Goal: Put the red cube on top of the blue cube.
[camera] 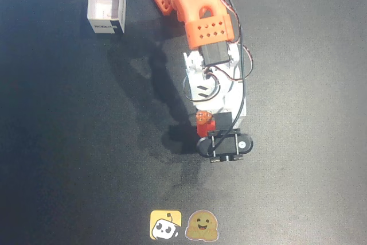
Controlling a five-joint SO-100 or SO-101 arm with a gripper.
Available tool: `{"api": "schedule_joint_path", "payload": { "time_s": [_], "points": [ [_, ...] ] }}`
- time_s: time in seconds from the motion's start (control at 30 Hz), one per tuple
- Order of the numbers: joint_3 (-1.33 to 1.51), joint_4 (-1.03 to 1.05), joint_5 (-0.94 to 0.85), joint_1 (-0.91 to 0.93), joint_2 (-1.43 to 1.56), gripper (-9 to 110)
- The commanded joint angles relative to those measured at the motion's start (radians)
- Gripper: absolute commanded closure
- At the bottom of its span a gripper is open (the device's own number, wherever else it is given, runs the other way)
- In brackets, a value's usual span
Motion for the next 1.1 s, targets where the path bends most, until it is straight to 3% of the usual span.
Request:
{"api": "schedule_joint_path", "payload": {
  "time_s": [0.0,1.07],
  "points": [
    [-0.002,-0.018,0.008,-0.011,0.061,89],
    [0.012,-0.021,0.026,-0.005,0.106,84]
  ]
}}
